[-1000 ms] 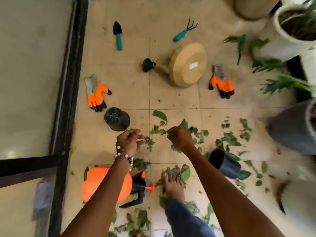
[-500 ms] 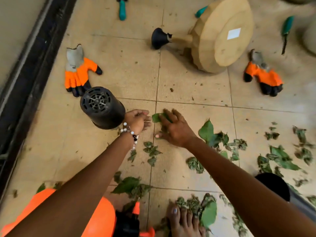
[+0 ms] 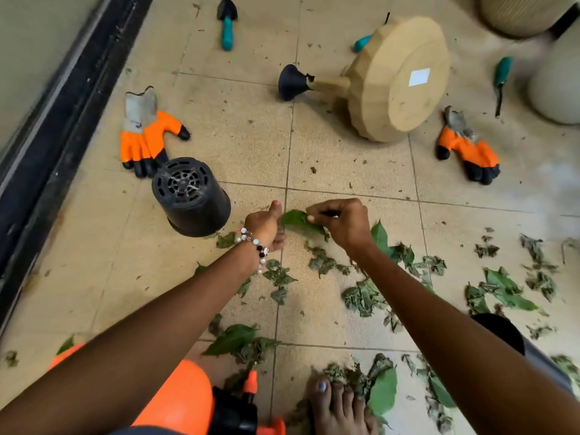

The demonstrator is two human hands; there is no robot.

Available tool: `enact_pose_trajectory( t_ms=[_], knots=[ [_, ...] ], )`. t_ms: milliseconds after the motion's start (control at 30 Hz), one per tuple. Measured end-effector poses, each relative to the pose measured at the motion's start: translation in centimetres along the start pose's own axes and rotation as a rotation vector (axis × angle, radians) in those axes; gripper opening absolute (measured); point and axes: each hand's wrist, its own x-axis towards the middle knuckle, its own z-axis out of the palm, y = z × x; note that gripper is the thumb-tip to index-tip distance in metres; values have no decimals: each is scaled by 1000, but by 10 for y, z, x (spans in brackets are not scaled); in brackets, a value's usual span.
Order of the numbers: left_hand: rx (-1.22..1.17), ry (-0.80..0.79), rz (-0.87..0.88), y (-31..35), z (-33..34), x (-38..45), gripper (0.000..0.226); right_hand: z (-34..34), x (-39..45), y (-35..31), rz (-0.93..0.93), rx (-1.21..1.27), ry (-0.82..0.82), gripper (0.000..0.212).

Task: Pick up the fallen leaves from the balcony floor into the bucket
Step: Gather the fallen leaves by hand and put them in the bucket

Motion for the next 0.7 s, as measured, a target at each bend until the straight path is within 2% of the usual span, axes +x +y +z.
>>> enact_pose_trajectory(
  t_ms=[67, 133, 200, 267, 300, 333, 400, 467, 533, 633, 700],
  knots=[
    [-131, -133, -124, 6, 10, -7, 55, 6, -7, -13, 50, 239, -13, 16],
    [-330, -239, -226, 12, 22, -15, 62, 16, -16, -21, 11, 208, -44, 14],
    [-451, -219, -253, 15, 34, -19, 55, 25, -24, -24, -124, 2, -5, 16],
    [-520, -159, -252, 17, 39, -20, 48, 25, -26, -22, -379, -272, 11, 19],
    [-530, -133, -246, 18, 39, -18, 46, 22, -27, -17, -501, -409, -35, 22],
    [-536, -107, -233, 19, 39, -16, 44, 17, -28, -14, -565, -532, -107, 27],
    [-522, -39, -199, 19, 38, -13, 43, 6, -30, -7, -528, -682, -233, 37],
    [-452, 18, -140, 15, 41, -10, 43, 0, -33, -3, -421, -568, -332, 36],
    [-330, 59, -103, 10, 46, -6, 45, 0, -40, -7, -295, -192, -354, 29],
    [-351, 47, -124, 8, 42, -5, 43, -5, -50, -18, -54, 326, -205, 26],
    [-385, 16, -138, 8, 31, -4, 45, -15, -53, -16, 51, 383, -57, 24]
  ],
)
